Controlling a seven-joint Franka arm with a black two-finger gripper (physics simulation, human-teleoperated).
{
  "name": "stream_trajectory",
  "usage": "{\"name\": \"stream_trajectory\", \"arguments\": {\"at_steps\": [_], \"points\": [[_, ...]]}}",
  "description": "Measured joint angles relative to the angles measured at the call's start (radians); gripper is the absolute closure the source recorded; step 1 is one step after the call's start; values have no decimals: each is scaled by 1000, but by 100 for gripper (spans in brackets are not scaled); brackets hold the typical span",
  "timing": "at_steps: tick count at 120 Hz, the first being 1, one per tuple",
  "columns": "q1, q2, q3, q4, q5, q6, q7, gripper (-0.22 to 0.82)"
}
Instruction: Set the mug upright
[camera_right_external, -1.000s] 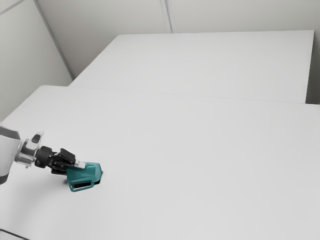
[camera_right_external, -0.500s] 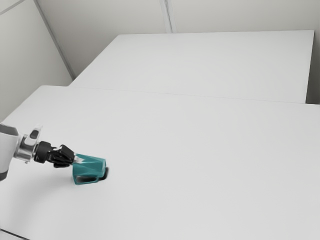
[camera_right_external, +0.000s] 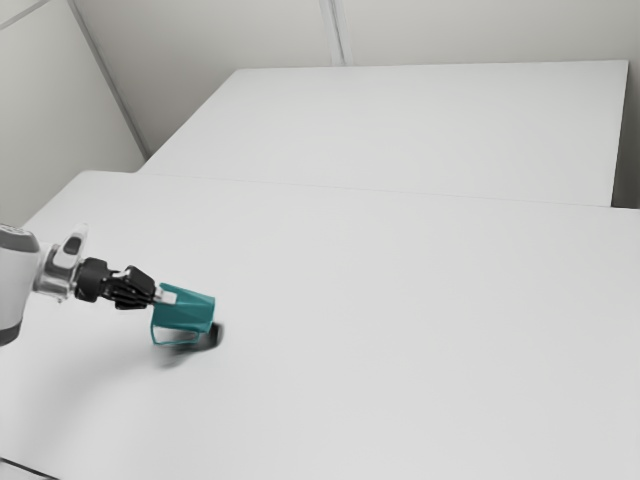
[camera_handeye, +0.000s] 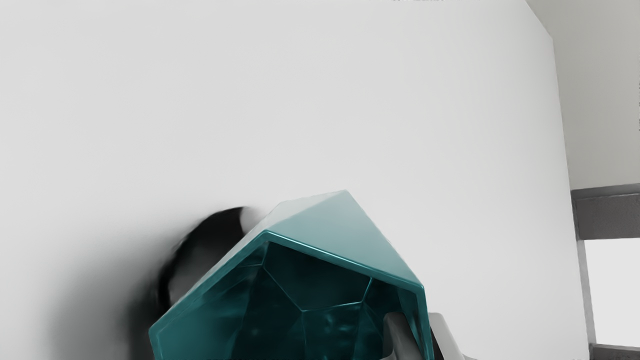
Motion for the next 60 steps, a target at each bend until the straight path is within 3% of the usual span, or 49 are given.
{"name": "stream_trajectory", "arguments": {"at_steps": [28, 60], "points": [[-1, -8, -83, 72, 65, 37, -67, 79], [-9, -34, -191, 197, 374, 60, -242, 79]]}}
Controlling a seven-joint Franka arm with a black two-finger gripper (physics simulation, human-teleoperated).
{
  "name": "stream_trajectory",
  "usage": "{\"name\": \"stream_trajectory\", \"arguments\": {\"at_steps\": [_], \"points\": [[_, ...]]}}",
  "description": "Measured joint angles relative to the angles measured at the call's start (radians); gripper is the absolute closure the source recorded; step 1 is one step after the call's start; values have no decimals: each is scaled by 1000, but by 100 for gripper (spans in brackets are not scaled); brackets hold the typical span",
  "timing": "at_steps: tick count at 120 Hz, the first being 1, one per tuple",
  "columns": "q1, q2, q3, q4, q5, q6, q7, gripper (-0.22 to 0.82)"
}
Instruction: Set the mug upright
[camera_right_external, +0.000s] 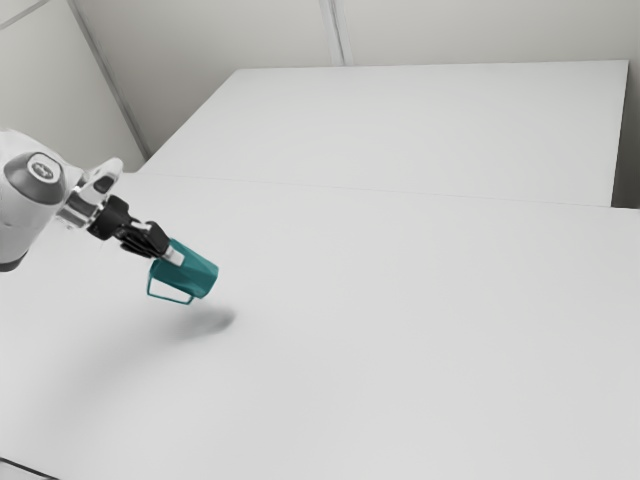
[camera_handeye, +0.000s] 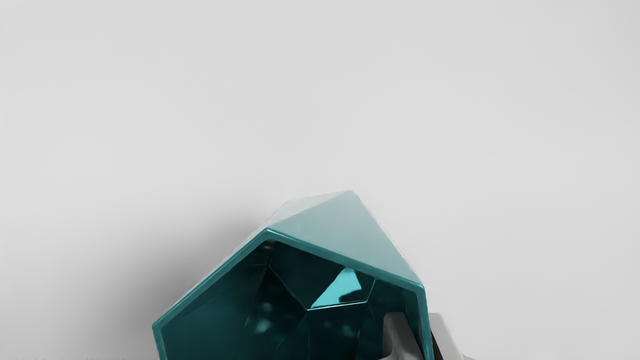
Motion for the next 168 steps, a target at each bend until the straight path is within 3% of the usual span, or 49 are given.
{"name": "stream_trajectory", "arguments": {"at_steps": [36, 74, 97, 134, 168], "points": [[-8, 12, -109, 75, 304, 7, -246, 79], [-22, 127, -201, 127, 460, 52, -440, 79], [-31, 146, -255, 129, 592, 78, -553, 79], [-94, 203, -266, 131, 665, 127, -683, 79], [-18, 234, -265, 131, 673, 162, -757, 79]]}}
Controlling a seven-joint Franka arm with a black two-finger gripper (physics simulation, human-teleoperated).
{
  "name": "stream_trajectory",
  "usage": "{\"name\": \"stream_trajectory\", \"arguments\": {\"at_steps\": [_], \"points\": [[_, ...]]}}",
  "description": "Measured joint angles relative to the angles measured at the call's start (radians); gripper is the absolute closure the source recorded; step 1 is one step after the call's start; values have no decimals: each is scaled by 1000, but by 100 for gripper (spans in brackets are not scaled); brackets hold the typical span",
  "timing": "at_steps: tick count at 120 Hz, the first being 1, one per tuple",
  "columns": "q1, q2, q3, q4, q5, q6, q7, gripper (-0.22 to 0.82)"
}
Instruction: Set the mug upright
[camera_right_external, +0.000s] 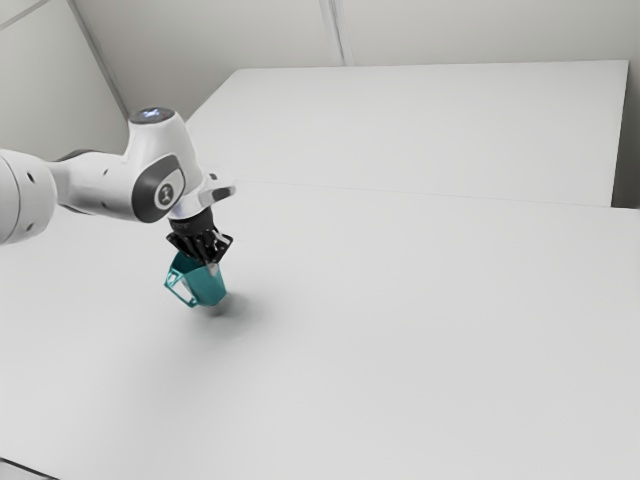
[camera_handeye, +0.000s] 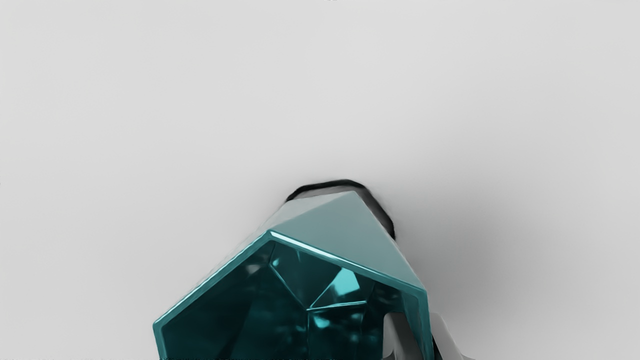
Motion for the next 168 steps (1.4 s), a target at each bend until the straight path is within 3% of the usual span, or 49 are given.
{"name": "stream_trajectory", "arguments": {"at_steps": [112, 118, 142, 168], "points": [[-14, 59, 0, 13, 1, 46, -94, 78], [-15, 60, -1, 14, -2, 46, -95, 72], [-15, 58, -1, 20, -10, 46, -94, 32], [-25, -22, -3, 25, -13, 36, -94, 13]]}}
